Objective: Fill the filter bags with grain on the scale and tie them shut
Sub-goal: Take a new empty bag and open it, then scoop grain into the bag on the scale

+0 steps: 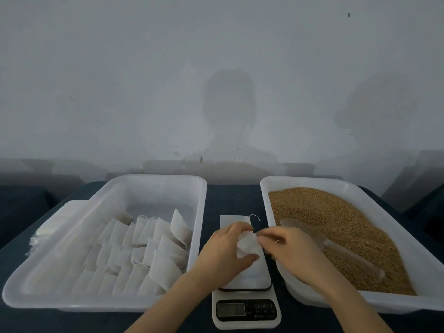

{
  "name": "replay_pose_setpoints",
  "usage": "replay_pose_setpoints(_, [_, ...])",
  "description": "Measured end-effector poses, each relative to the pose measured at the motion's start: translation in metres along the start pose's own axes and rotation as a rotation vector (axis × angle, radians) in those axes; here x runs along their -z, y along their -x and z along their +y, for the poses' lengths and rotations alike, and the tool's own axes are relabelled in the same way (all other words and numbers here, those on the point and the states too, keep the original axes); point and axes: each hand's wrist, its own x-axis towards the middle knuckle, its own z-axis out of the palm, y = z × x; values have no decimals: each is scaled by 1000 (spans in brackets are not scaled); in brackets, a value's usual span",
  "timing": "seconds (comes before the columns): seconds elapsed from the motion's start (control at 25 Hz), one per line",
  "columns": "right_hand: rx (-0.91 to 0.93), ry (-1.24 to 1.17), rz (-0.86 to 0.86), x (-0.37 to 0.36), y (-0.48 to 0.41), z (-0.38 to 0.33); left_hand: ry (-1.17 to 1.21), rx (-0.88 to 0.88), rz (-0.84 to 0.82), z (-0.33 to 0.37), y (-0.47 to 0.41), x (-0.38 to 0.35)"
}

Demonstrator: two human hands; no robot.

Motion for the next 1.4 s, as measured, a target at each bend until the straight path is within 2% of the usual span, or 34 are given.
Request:
replay_pose_setpoints(0.16, [-110, 304, 231, 47, -2, 56, 152, 149, -174, -14, -10, 6])
replay_pose_setpoints(0.24, [-224, 566, 219, 68, 2, 95, 186, 172, -248, -19, -12, 7])
replay_pose_setpoints(0.32, [-286, 731, 112, 77, 5, 126, 204, 185, -293, -22, -13, 6])
replay_pose_setpoints(0.4, [-277, 769, 34, 76, 2, 141, 228, 213, -299, -22, -13, 5])
replay_pose_setpoints(0.6, [-217, 636, 98, 72, -7, 136, 254, 243, -273, -24, -12, 8])
replay_pose_setpoints(0.68, [-208, 663, 92, 81, -7, 132, 260, 239, -268, -24, -12, 8])
replay_pose_setpoints(0.8, [-188, 809, 104, 106, -3, 129, 278, 226, -271, -24, -12, 9])
replay_pose_setpoints(0.96, [-204, 1185, 153, 131, 4, 125, 311, 226, -283, -25, -11, 9])
replay_pose_setpoints(1.04, [-193, 1289, 151, 126, 1, 122, 321, 230, -291, -26, -11, 8])
replay_pose_setpoints(1.4, [-174, 919, 120, 74, -24, 123, 338, 245, -305, -28, -12, 7])
